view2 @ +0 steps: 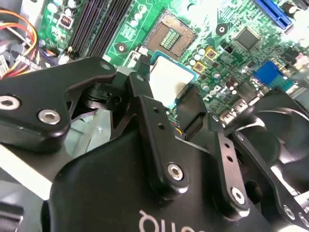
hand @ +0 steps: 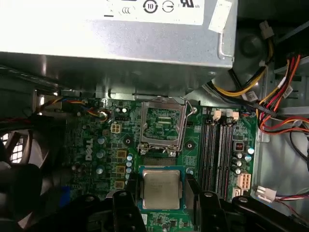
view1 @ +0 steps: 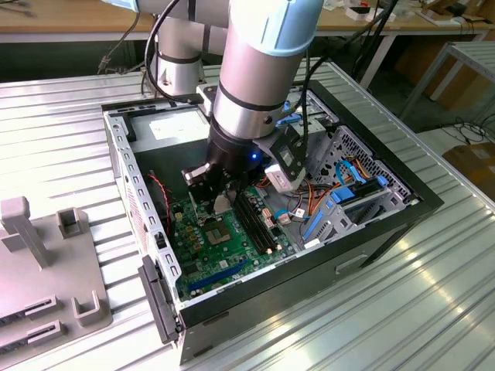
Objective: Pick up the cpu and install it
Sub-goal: 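Place the cpu into insertion slot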
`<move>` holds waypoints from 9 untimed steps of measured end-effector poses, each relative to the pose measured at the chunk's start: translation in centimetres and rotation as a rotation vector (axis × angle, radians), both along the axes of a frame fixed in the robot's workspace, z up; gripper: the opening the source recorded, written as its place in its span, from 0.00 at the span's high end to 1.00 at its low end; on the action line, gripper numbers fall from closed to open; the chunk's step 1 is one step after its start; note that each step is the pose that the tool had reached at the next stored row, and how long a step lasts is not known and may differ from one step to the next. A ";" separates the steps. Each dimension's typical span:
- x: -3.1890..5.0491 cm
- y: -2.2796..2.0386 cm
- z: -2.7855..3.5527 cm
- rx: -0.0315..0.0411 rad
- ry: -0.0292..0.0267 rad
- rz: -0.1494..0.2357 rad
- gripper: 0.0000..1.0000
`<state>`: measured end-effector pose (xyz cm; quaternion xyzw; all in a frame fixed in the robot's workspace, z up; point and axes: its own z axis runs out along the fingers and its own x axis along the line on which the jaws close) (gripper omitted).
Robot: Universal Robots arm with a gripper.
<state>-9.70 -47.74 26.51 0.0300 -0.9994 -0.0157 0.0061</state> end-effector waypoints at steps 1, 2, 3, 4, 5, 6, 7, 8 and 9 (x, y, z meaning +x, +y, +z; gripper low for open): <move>0.01 0.00 -0.41 0.0001 0.0000 -0.032 0.53; 0.01 0.00 -0.64 0.0001 -0.0001 -0.038 0.53; 0.01 0.00 -0.84 0.0000 0.0000 -0.039 0.53; 0.01 0.00 -1.00 0.0000 0.0000 -0.040 0.53; 0.01 0.00 -1.17 0.0001 -0.0001 -0.040 0.53; -0.01 -0.04 -1.43 0.0000 0.0000 -0.042 0.53; -0.01 -0.06 -1.61 0.0000 -0.0001 -0.043 0.53; -0.01 -0.07 -1.80 0.0000 0.0000 -0.045 0.53; 0.00 -0.07 -1.98 0.0000 0.0000 -0.047 0.53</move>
